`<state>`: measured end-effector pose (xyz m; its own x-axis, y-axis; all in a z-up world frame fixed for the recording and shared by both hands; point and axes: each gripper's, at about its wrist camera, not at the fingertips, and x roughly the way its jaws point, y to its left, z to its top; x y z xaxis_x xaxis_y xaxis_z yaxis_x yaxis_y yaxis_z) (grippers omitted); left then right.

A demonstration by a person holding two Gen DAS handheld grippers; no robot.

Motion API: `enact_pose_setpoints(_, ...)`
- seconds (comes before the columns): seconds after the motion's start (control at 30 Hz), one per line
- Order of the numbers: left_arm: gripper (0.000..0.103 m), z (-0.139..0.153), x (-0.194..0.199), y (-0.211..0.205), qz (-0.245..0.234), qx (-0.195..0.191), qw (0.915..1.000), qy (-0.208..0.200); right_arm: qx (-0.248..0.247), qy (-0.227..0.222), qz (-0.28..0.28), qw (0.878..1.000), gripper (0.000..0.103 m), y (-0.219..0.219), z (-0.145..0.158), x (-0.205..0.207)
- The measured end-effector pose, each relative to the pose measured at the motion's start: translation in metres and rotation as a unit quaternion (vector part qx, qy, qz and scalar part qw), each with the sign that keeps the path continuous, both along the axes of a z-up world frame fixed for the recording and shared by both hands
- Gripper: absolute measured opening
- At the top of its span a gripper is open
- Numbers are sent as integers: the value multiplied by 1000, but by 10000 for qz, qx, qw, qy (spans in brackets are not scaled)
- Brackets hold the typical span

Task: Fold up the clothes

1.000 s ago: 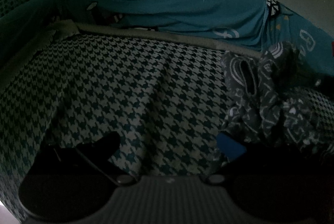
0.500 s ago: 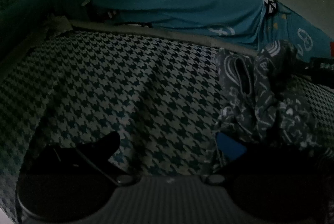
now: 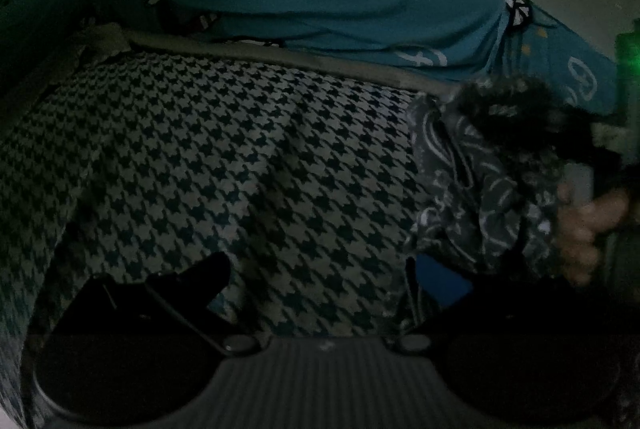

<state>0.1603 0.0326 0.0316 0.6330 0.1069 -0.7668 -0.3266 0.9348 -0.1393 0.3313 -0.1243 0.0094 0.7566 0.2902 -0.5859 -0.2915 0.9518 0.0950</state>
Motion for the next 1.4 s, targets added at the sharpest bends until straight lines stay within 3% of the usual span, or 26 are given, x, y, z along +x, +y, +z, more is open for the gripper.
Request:
enact_pose_setpoints(0.2, 103, 2, 1, 3, 39, -115, 9999, 2, -81, 132, 48, 9999, 58, 6, -13, 5)
enact_pose_setpoints(0.4, 103, 2, 2, -2, 26, -83, 10000, 35, 79, 142, -7, 9999, 58, -3, 7, -7)
enact_pose_setpoints(0.73, 103, 2, -2, -17, -124, 61, 9999, 90, 20, 141, -77, 9999, 61, -18, 35, -65)
enact_pose_setpoints(1.4, 103, -6, -29, -48, -369, 334, 9984, 252, -68, 362, -302, 9989, 65, -73, 44, -160)
